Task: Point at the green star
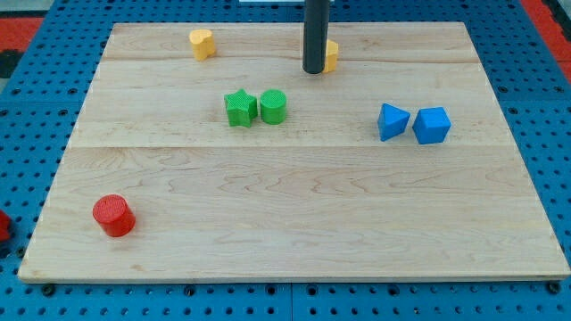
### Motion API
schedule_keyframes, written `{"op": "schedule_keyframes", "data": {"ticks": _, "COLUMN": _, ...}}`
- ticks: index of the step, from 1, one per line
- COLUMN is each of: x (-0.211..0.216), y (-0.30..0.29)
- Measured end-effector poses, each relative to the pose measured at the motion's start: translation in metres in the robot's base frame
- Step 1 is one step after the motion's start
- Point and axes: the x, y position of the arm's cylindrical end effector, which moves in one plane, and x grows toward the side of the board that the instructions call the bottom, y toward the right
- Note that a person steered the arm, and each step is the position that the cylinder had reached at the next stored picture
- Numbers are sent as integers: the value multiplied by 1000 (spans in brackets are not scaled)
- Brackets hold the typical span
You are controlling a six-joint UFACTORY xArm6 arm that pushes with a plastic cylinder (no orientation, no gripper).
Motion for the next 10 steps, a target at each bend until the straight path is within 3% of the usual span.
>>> {"op": "schedule_keyframes", "data": {"ticks": 1, "x": 26, "y": 20}}
{"op": "schedule_keyframes", "data": {"ticks": 3, "x": -14, "y": 19}}
{"op": "schedule_keyframes", "data": {"ticks": 4, "x": 9, "y": 32}}
{"op": "schedule_keyframes", "data": {"ticks": 5, "x": 100, "y": 26}}
{"op": "schedule_keyframes", "data": {"ticks": 6, "x": 150, "y": -49}}
{"op": "schedule_keyframes", "data": {"ticks": 7, "x": 164, "y": -133}}
{"op": "schedule_keyframes", "data": {"ticks": 8, "x": 140, "y": -168}}
{"op": "schedule_keyframes", "data": {"ticks": 9, "x": 127, "y": -93}}
{"op": "schedule_keyframes", "data": {"ticks": 10, "x": 111, "y": -67}}
